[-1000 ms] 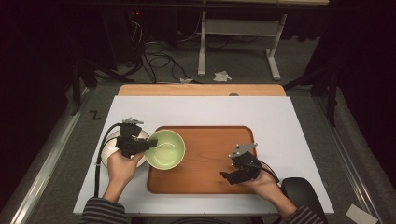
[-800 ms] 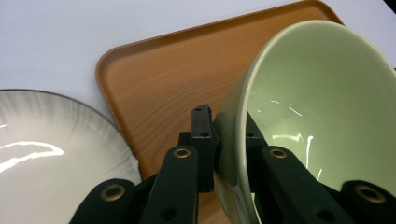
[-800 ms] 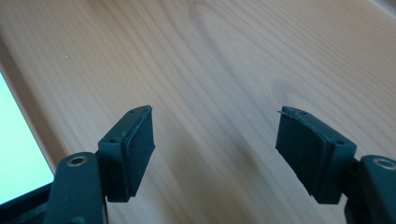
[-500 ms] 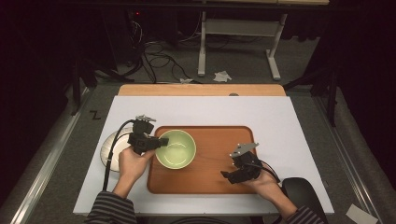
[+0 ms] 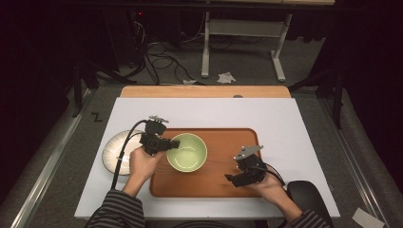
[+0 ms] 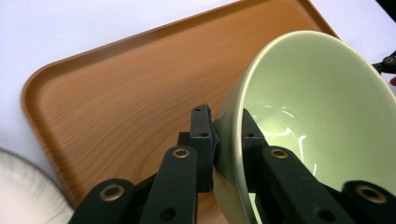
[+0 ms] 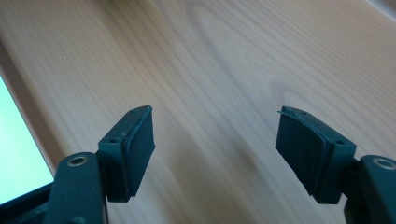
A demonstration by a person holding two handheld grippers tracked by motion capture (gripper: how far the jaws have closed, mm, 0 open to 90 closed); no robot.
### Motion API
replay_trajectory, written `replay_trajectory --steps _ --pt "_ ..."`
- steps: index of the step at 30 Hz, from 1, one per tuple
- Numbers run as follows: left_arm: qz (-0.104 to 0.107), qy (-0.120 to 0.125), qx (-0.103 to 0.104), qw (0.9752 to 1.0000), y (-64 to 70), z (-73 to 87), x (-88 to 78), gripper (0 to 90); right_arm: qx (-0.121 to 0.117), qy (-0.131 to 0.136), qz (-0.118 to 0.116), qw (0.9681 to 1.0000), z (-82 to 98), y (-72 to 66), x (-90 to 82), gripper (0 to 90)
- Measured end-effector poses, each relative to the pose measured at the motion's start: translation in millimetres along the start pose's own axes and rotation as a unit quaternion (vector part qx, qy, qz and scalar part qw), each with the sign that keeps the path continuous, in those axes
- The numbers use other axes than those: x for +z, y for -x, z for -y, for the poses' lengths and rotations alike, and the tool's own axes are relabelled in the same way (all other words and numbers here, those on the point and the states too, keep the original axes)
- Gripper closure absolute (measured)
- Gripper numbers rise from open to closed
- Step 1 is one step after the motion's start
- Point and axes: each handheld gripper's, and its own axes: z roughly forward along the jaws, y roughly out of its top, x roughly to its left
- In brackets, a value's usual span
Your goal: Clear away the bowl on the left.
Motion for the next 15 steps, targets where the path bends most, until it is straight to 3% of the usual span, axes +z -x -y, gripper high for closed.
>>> replay_trajectory --steps 15 --pt "0.014 -0.020 -0.004 0.9997 10.6 -19.7 38.7 81.9 0.002 0.004 -0.002 1.0000 0.3 0.4 -0.7 29.6"
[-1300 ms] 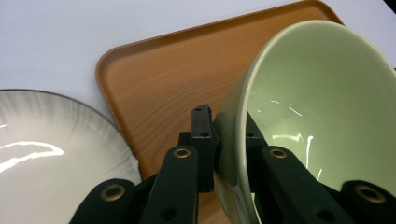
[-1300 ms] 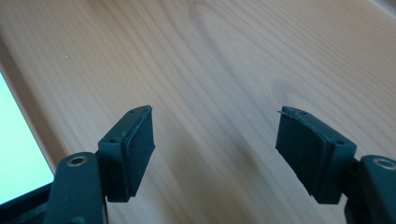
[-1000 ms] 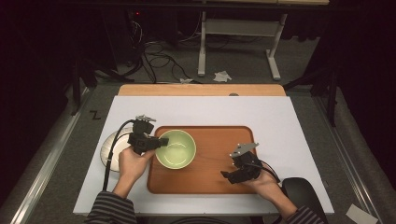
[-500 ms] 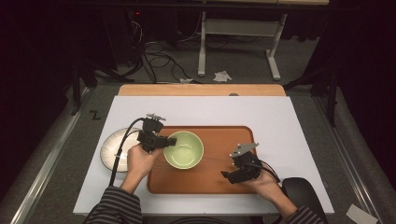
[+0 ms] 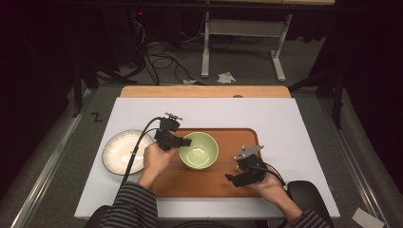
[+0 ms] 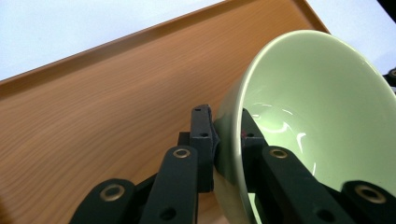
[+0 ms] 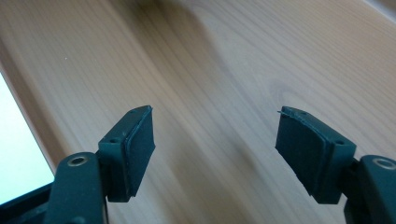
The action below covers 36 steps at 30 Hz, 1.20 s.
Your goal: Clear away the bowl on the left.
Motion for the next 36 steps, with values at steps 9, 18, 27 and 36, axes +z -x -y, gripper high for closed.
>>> replay_trajectory --steps 9,18,27,36 --pt "0.002 -0.020 -0.011 0.9997 -0.2 -7.5 26.7 81.9 0.000 0.000 0.000 1.0000 -0.1 0.1 0.0 29.6" --pt "0.006 -0.025 -0.031 0.9992 -4.6 -8.4 47.3 81.7 -0.001 -0.001 -0.001 1.0000 0.6 0.7 -0.8 29.6" --pt "0.009 -0.032 -0.036 0.9988 -6.0 -5.1 56.8 81.9 -0.003 -0.005 -0.002 1.0000 0.7 -0.4 0.4 29.5" --pt "0.007 -0.027 -0.028 0.9992 -6.3 -2.4 55.1 66.6 -0.006 -0.009 -0.005 0.9999 0.3 -1.1 1.5 29.4"
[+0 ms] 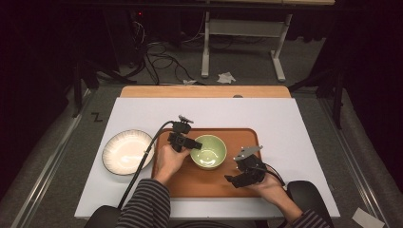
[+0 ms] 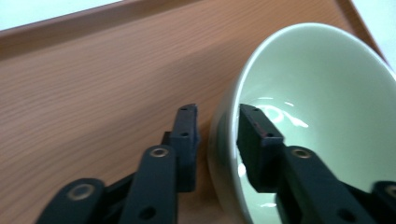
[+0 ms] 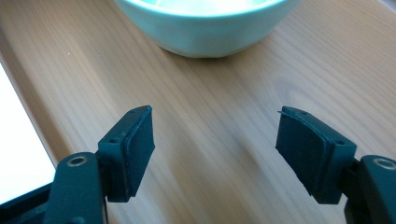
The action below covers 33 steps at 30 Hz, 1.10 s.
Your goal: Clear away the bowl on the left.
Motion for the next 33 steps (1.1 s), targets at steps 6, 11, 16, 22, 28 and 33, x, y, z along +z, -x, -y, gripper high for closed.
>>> replay_trajectory --steps 6,11,16,22,28,33 --pt "-0.008 0.014 0.009 0.9998 0.9 0.7 -8.4 52.9 0.004 0.000 0.003 1.0000 1.6 0.8 -1.1 29.4" --pt "-0.021 0.029 0.031 0.9989 4.3 4.9 -23.2 46.4 0.005 -0.003 0.006 1.0000 1.5 -0.4 -0.5 29.4" --pt "-0.045 0.037 0.054 0.9968 4.4 10.7 -41.1 44.9 0.003 0.002 0.009 1.0000 2.3 -0.5 -2.0 30.0" --pt "-0.049 0.054 0.061 0.9955 0.5 19.0 -55.9 44.7 0.012 0.005 0.011 0.9999 4.4 -0.7 -3.8 30.4" --pt "-0.045 0.069 0.066 0.9944 -1.1 25.1 -68.8 44.2 0.016 0.008 0.013 0.9998 7.6 -0.4 -6.0 30.9" --pt "-0.055 0.075 0.081 0.9924 0.1 34.2 -75.9 43.7 0.022 0.011 0.012 0.9996 9.7 -1.4 -8.5 30.9"
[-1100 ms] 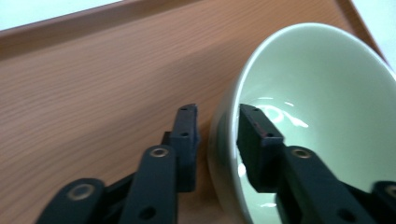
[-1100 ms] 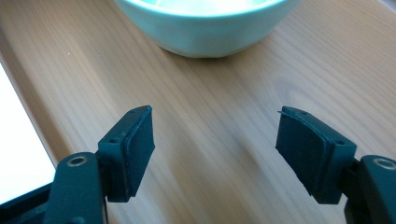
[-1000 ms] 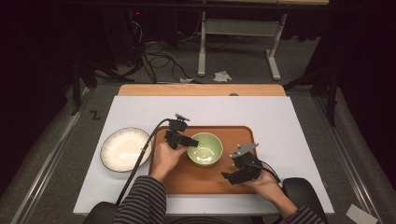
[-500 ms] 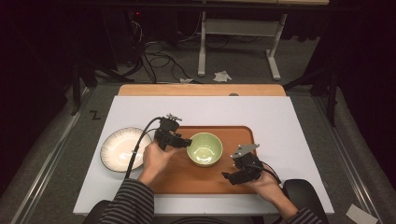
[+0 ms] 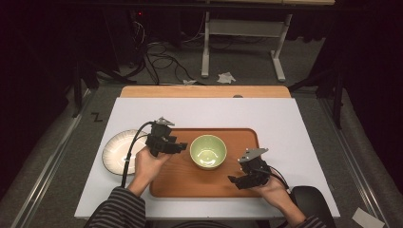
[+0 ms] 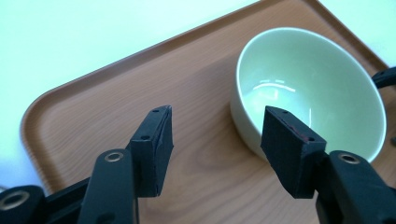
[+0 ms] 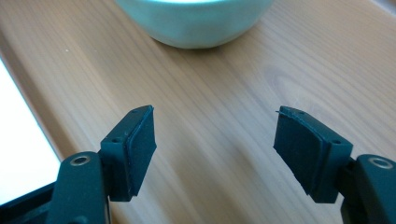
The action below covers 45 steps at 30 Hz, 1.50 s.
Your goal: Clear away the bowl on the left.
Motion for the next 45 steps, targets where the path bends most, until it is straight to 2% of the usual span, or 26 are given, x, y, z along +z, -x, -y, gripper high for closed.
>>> replay_trajectory --steps 2,6,8,13,15,19,32,37,45 --pt "-0.005 0.001 0.004 1.0000 0.3 4.1 -3.0 43.7 -0.003 0.005 -0.001 1.0000 0.5 -0.7 -0.9 30.9" --pt "-0.002 0.009 0.002 1.0000 -2.2 10.1 -11.0 43.6 -0.008 0.004 0.000 1.0000 1.6 -0.7 -1.8 30.9" --pt "-0.003 0.017 0.006 0.9998 -3.0 12.5 -15.7 43.5 -0.001 0.007 -0.001 1.0000 2.0 -1.3 -2.3 30.9" --pt "-0.001 0.024 0.009 0.9997 -3.6 17.3 -24.8 42.9 -0.004 0.009 0.003 0.9999 3.7 -0.7 -4.1 30.8" --pt "-0.008 0.033 0.009 0.9994 -4.3 19.8 -29.6 42.9 -0.005 0.011 0.003 0.9999 3.8 -0.3 -4.7 30.7" --pt "-0.022 0.031 0.014 0.9992 -5.7 24.2 -34.4 42.9 -0.007 0.011 0.001 0.9999 3.6 -0.4 -4.5 30.6" --pt "-0.026 0.042 0.015 0.9987 -8.5 35.7 -45.3 42.8 -0.002 0.012 0.001 0.9999 3.7 0.3 -5.1 30.4" --pt "-0.024 0.047 0.007 0.9986 -11.6 40.6 -49.4 42.9 -0.004 0.012 0.000 0.9999 3.6 0.9 -4.5 30.4" --pt "-0.029 0.037 0.019 0.9987 -7.1 45.2 -50.7 42.5 0.000 0.006 -0.002 1.0000 3.6 0.6 -3.9 30.2"
